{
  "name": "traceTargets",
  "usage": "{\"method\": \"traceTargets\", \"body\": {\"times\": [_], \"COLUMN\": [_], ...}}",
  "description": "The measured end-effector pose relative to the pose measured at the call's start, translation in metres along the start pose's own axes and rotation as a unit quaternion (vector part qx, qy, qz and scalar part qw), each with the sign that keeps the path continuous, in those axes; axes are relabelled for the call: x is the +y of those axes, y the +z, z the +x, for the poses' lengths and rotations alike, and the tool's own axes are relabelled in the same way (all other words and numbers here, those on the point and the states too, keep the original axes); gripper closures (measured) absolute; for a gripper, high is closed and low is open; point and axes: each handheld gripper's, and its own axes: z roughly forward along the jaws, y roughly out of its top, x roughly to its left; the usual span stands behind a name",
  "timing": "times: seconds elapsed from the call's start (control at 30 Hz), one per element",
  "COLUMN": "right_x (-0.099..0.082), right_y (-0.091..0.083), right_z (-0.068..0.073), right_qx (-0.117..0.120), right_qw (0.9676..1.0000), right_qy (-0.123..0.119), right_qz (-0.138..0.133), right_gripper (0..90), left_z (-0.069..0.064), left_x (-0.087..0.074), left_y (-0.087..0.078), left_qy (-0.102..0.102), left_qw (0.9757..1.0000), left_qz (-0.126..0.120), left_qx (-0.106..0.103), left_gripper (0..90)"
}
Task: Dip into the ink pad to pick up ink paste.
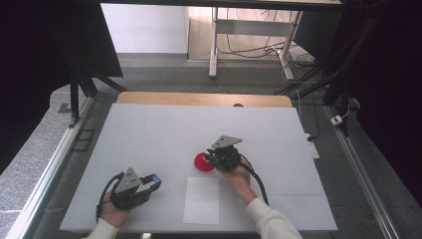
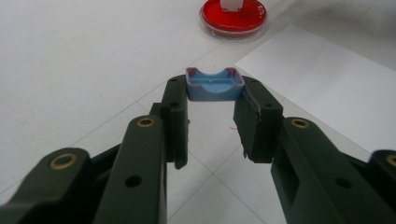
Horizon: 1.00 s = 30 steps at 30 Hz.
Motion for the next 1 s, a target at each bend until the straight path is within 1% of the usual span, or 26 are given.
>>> {"method": "traceTargets", "body": {"times": [0.1, 0.27, 0.4, 0.57, 0.63, 0.83, 1.0], "right_x": [0.0, 0.0, 0.001, 0.002, 0.003, 0.005, 0.007], "right_y": [0.0, 0.0, -0.001, -0.004, -0.005, -0.011, -0.014], "right_z": [0.002, 0.002, 0.003, 0.0, 0.0, -0.002, -0.003], "right_qx": [-0.004, -0.005, -0.009, -0.002, -0.005, 0.002, 0.001], "right_qw": [1.0, 1.0, 0.9999, 0.9999, 0.9999, 0.9995, 0.9993], "right_qy": [0.0, 0.001, -0.007, 0.002, 0.001, 0.008, 0.01], "right_qz": [0.001, -0.004, -0.003, -0.011, -0.013, -0.032, -0.035], "right_gripper": [75.8, 75.7, 75.6, 75.5, 75.5, 75.5, 75.5], "left_z": [0.0, 0.0, 0.001, 0.001, 0.001, 0.002, 0.002], "left_x": [0.0, 0.0, 0.0, 0.0, 0.0, -0.001, -0.001], "left_y": [0.0, 0.001, 0.001, 0.001, 0.001, 0.001, 0.001], "left_qy": [0.0, 0.001, 0.0, 0.0, 0.0, 0.0, 0.0], "left_qw": [1.0, 1.0, 1.0, 1.0, 1.0, 1.0, 1.0], "left_qz": [0.0, 0.001, 0.001, 0.0, 0.001, 0.001, 0.001], "left_qx": [0.0, 0.001, 0.0, 0.002, 0.002, 0.001, 0.001], "left_gripper": [65.6, 65.6, 65.6, 65.6, 65.6, 65.5, 65.6]}}
